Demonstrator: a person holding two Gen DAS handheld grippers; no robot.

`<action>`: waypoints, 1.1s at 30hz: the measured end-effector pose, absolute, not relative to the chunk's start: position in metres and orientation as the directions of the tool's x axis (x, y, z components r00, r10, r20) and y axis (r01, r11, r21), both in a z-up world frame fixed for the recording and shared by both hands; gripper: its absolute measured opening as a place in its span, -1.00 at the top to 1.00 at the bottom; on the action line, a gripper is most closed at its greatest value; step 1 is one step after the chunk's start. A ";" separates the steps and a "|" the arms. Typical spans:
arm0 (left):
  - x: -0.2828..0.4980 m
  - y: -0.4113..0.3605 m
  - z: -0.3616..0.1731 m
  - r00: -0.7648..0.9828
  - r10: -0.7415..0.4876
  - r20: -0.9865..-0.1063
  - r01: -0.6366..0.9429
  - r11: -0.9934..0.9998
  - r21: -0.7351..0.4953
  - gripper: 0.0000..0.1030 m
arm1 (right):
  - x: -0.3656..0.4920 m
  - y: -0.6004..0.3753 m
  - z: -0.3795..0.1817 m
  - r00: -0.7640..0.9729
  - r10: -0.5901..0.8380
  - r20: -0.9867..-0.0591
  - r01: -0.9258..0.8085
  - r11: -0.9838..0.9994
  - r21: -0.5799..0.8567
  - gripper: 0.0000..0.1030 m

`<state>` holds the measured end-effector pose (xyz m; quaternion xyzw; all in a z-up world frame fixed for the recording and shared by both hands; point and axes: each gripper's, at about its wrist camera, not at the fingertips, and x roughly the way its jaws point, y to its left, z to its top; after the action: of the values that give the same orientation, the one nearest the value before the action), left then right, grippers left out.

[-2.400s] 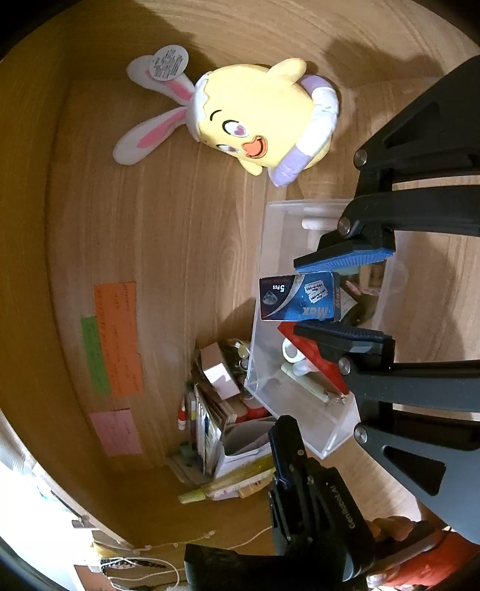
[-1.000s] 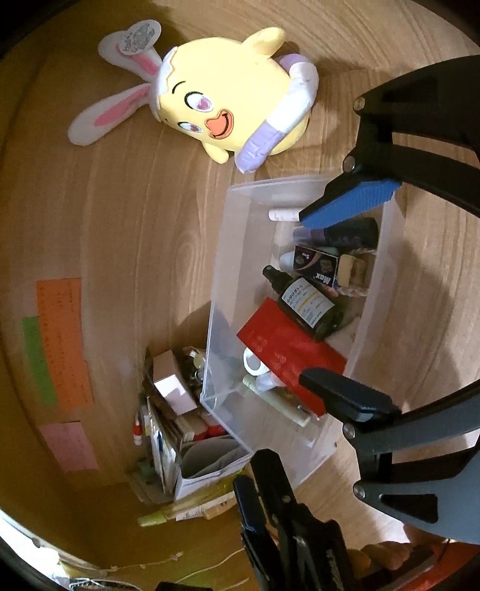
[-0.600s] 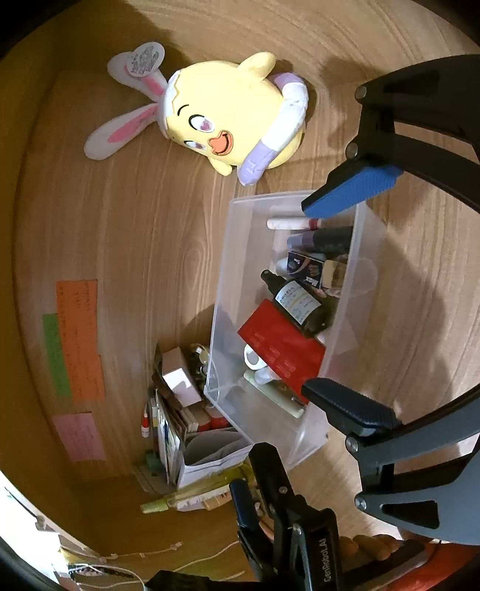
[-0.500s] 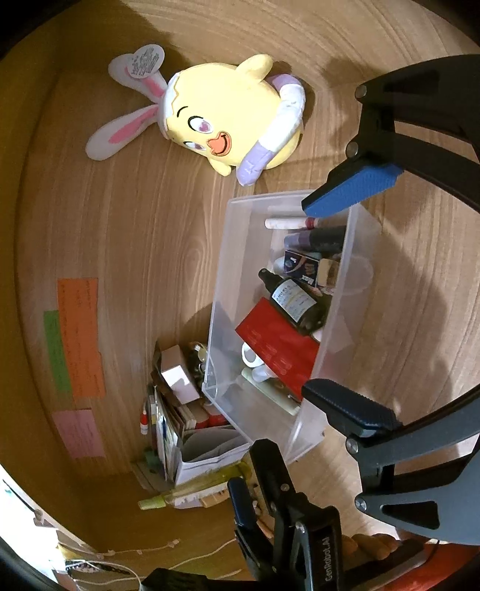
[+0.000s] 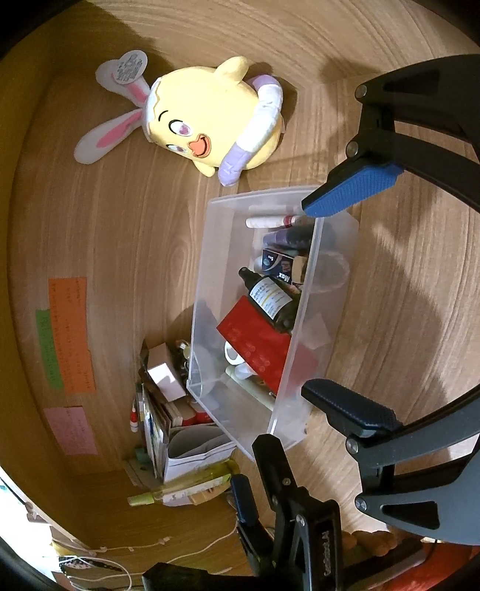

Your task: Organize objects

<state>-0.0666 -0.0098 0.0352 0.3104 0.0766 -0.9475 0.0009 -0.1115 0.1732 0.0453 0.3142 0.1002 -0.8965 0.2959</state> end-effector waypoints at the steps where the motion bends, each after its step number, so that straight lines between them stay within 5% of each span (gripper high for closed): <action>1: -0.066 -0.010 0.035 -0.806 0.045 -0.590 0.051 -0.988 -0.146 -0.87 | -0.111 0.174 0.045 -0.627 -0.468 -0.622 0.594 -0.805 0.007 -0.71; 33: -0.066 -0.007 0.028 -0.801 0.044 -0.598 0.056 -0.987 -0.148 -0.87 | -0.111 0.178 0.045 -0.627 -0.473 -0.620 0.592 -0.806 0.017 -0.71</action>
<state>-0.0656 -0.0070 0.0282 0.3157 0.0792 -0.9455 0.0032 -0.1114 0.1783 0.0446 0.3141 0.0946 -0.8968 0.2967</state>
